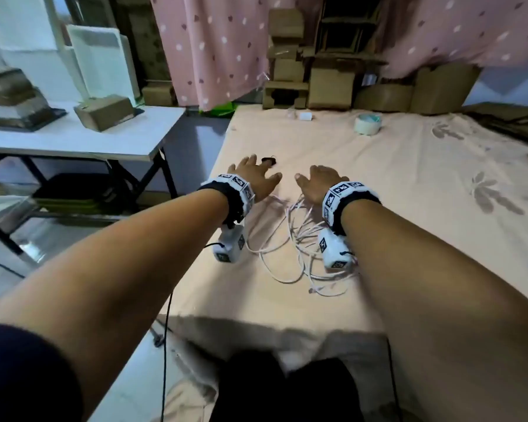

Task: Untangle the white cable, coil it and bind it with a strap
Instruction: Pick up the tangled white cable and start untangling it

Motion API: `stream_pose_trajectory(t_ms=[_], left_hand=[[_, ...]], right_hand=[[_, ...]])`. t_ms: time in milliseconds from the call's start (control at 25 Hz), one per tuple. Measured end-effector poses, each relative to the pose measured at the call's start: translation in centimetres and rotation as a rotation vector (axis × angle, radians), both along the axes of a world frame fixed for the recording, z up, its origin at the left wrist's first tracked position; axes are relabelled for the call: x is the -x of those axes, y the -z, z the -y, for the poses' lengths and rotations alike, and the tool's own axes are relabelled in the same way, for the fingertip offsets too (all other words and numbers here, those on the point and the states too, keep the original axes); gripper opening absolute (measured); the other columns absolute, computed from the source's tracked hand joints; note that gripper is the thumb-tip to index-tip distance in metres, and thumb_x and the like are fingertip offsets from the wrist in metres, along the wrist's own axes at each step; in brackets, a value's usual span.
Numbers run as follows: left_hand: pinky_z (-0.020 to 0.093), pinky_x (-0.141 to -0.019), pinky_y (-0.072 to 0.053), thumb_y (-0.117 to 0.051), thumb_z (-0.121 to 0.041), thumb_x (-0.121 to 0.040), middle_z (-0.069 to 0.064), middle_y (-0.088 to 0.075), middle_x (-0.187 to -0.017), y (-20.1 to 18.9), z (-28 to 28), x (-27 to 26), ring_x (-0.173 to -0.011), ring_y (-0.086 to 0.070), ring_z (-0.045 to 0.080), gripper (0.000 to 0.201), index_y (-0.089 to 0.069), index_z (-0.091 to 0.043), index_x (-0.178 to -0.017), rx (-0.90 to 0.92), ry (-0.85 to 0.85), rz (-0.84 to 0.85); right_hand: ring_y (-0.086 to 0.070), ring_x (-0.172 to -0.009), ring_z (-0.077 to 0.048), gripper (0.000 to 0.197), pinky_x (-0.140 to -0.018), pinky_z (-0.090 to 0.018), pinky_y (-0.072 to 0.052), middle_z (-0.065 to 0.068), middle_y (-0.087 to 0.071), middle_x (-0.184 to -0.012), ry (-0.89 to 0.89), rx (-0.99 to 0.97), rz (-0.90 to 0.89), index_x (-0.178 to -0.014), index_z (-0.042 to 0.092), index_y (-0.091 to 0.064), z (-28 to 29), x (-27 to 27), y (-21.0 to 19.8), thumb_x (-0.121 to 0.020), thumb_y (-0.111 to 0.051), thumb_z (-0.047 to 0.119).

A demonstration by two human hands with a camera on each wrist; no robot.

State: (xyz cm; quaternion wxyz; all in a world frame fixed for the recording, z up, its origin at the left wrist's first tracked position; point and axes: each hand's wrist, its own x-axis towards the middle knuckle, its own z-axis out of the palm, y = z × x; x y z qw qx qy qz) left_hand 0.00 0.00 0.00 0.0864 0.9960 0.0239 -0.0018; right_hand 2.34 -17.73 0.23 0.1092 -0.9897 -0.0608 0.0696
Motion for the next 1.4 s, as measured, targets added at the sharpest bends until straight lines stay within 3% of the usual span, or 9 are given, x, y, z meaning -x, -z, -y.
stream_pose_trajectory(t_ms=[200, 360, 560, 680, 760, 880, 1040, 1280, 1400], left_hand=[[0.044, -0.123, -0.02, -0.048, -0.053, -0.099, 0.008, -0.016, -0.168, -0.4, -0.6, 7.8, -0.154, -0.016, 0.026, 0.068, -0.026, -0.028, -0.158, -0.023, 0.093, -0.014], [0.033, -0.111, -0.033, -0.064, -0.041, -0.094, 0.01, -0.043, -0.154, 0.1, 0.2, 11.2, -0.141, -0.04, 0.029, 0.062, -0.045, -0.019, -0.15, -0.004, 0.103, -0.069], [0.029, -0.08, -0.046, -0.068, -0.016, -0.09, 0.015, -0.071, -0.11, 1.9, 2.4, 12.5, -0.104, -0.064, 0.033, 0.02, -0.072, -0.003, -0.105, 0.012, 0.196, -0.055], [0.028, -0.065, -0.039, -0.063, -0.008, -0.083, 0.016, -0.066, -0.087, 2.2, 3.5, 11.8, -0.082, -0.058, 0.031, 0.006, -0.065, -0.004, -0.08, 0.063, 0.219, 0.003], [0.029, -0.056, -0.029, -0.062, -0.008, -0.079, 0.013, -0.056, -0.074, 2.7, 4.2, 10.9, -0.074, -0.049, 0.028, 0.019, -0.052, -0.011, -0.064, 0.114, 0.235, 0.038], [0.025, -0.055, -0.035, -0.069, -0.02, -0.083, 0.008, -0.056, -0.07, 4.0, 5.0, 9.3, -0.07, -0.05, 0.025, 0.026, -0.053, -0.014, -0.063, 0.238, 0.204, -0.045], [0.021, -0.058, -0.042, -0.081, -0.049, -0.078, -0.003, -0.059, -0.068, 5.8, 5.5, 6.4, -0.063, -0.052, 0.011, 0.037, -0.06, -0.019, -0.07, 0.287, 0.154, -0.15], [0.026, -0.057, -0.037, -0.084, -0.047, -0.076, -0.004, -0.056, -0.068, 6.0, 5.2, 2.3, -0.066, -0.05, 0.015, 0.041, -0.054, -0.02, -0.068, 0.32, 0.082, -0.127], [0.023, -0.057, -0.042, -0.087, -0.043, -0.074, -0.002, -0.062, -0.067, 6.2, 4.1, 0.3, -0.066, -0.055, 0.016, 0.037, -0.059, -0.019, -0.072, 0.44, 0.041, -0.119]], right_hand=[[-0.029, -0.149, -0.031, 0.07, -0.119, -0.05, -0.025, -0.013, -0.034, -0.161, -0.014, 0.037, 0.065, -0.152, 0.007, -0.036, 1.9, 7.5, 2.1, -0.104, -0.029, 0.058], [-0.031, -0.148, -0.034, 0.071, -0.118, -0.049, -0.029, -0.015, -0.034, -0.161, -0.031, 0.026, 0.082, -0.154, 0.007, -0.033, 3.1, 10.5, 1.9, -0.104, -0.03, 0.057], [-0.048, -0.133, -0.038, 0.054, -0.105, -0.042, -0.046, -0.019, -0.049, -0.146, -0.075, 0.062, 0.097, -0.142, 0.009, -0.051, 4.5, 11.3, 3.8, -0.096, -0.055, 0.035], [-0.061, -0.114, -0.036, 0.036, -0.094, -0.04, -0.053, -0.019, -0.061, -0.125, -0.089, 0.046, 0.112, -0.121, 0.006, -0.067, 5.3, 10.2, 4.7, -0.089, -0.061, 0.022], [-0.066, -0.095, -0.036, 0.019, -0.083, -0.037, -0.057, -0.015, -0.069, -0.103, -0.078, -0.012, 0.122, -0.097, 0.007, -0.073, 5.4, 9.4, 5.3, -0.084, -0.062, 0.016], [-0.068, -0.077, -0.032, 0.015, -0.072, -0.034, -0.058, -0.009, -0.07, -0.077, -0.036, -0.058, 0.108, -0.074, 0.01, -0.072, 5.2, 7.8, 5.6, -0.081, -0.06, 0.017], [-0.067, -0.073, -0.03, 0.013, -0.069, -0.03, -0.054, -0.005, -0.069, -0.069, -0.014, -0.059, 0.103, -0.072, 0.012, -0.073, 4.6, 5.5, 6.0, -0.081, -0.069, 0.02], [-0.067, -0.086, -0.032, 0.019, -0.078, -0.033, -0.056, -0.011, -0.073, -0.086, 0.014, -0.169, 0.092, -0.082, 0.009, -0.076, 3.9, 1.6, 6.8, -0.084, -0.07, 0.027], [-0.068, -0.084, -0.029, 0.023, -0.075, -0.033, -0.056, -0.01, -0.074, -0.085, -0.026, -0.219, 0.028, -0.084, 0.008, -0.076, 3.1, -0.2, 6.6, -0.079, -0.073, 0.03]])
